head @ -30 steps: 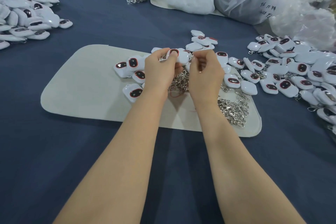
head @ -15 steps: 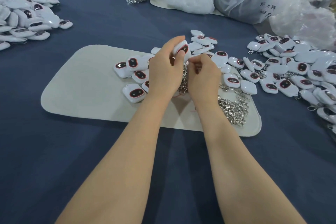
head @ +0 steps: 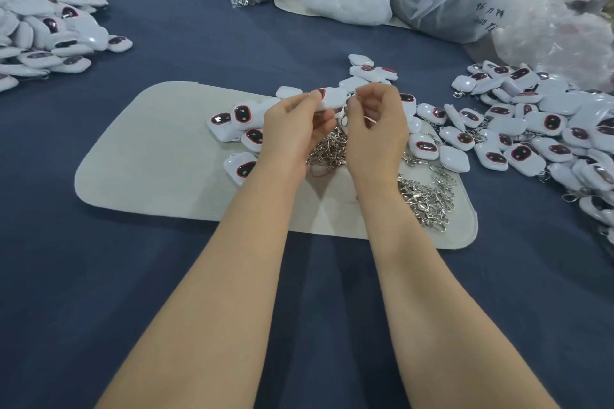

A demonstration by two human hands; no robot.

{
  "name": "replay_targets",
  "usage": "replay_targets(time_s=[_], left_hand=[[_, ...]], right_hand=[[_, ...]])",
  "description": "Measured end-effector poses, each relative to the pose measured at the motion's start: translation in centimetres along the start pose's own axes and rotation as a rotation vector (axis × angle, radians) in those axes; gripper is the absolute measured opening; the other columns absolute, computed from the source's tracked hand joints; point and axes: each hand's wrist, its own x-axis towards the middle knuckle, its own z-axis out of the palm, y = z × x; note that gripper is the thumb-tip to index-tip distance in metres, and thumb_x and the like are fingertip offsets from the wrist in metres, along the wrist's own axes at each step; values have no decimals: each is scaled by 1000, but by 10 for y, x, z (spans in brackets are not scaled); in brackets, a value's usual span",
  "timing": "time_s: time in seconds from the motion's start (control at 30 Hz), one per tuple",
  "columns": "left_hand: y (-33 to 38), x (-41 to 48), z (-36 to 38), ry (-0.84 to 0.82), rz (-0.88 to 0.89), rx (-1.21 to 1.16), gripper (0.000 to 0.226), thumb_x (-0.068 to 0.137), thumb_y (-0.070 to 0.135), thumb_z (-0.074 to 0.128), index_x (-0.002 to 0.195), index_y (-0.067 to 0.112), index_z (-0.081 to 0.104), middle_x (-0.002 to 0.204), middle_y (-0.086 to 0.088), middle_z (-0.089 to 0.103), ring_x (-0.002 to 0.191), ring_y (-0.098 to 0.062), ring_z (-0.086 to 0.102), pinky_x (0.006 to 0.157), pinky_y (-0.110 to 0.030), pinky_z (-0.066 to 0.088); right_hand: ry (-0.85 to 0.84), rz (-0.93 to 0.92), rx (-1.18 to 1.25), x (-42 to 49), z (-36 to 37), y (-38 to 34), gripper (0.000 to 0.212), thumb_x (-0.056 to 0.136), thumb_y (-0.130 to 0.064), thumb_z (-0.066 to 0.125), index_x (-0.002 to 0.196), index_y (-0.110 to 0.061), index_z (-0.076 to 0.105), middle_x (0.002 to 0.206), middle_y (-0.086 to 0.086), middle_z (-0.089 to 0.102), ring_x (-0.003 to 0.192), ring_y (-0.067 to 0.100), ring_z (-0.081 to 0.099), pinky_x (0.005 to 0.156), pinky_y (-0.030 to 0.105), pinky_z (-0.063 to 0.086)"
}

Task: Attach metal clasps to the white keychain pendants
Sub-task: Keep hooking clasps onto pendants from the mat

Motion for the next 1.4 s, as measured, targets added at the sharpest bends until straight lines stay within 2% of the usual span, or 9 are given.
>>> replay_targets(time_s=[0.1,0.23,0.4,0.6,0.77,0.93,1.07,1.17,1.4], left_hand=[[0,1,0,20,19,1,20,95,8,53,113,1,58,88,-14,62,65,-11,59,58,-15,54],[-1,0,0,33,172,149,18,94,9,57,111,15,58,78,-3,59,63,-11,57,64,-21,55],[-3,0,0,40,381,416,18,93,17,58,107,28,59,115,-5,66,92,-21,64,92,-42,52],[-8,3,0,18,528,559,28,94,16,54,121,21,61,87,-8,64,69,-12,50,86,-40,52],[-7,6,0,60,506,568,32,96,18,51,127,18,57,116,3,64,93,-14,61,93,-38,50],[-12,6,-2,38,459,595,40,94,26,54,133,22,47,49,16,44,49,-1,43,74,-21,39],[-7,4,-1,36,339,477,24,91,28,62,108,12,59,81,-2,69,70,-9,59,77,-29,51],[-6,1,-2,-11,342,530,11,92,26,60,94,16,58,84,-10,70,69,-11,57,71,-26,47],[-9,2,0,-23,404,567,9,95,24,54,100,17,57,90,-4,68,78,-12,59,78,-28,46]], right_hand=[[21,-33,-39,0,-1,1,17,89,-3,55,88,-21,56,78,-19,56,74,-4,55,73,6,41],[8,-21,-86,1,-2,3,15,88,-3,55,88,-16,62,77,-13,59,77,8,57,75,15,45],[-37,-21,-166,2,-1,8,13,88,-4,55,93,-8,67,85,-7,63,79,9,58,71,4,39],[-59,18,-156,2,-1,9,15,88,-3,54,94,-9,67,84,-6,62,78,7,57,72,3,40],[-106,42,-114,1,0,1,19,96,-18,51,109,-10,62,95,-8,60,80,-5,53,70,1,37],[-233,169,-116,8,-9,-5,12,93,-29,55,89,-22,63,77,-12,64,70,-1,55,68,15,41],[-230,258,-44,9,-15,-7,9,88,-29,62,84,-22,61,72,-12,61,68,5,55,75,31,49],[-220,284,4,5,-14,-9,10,88,-25,62,78,-25,59,71,-12,63,70,6,58,82,39,52],[-238,297,87,6,-14,-10,6,91,-18,59,85,-18,61,70,-7,64,59,3,58,69,27,52]])
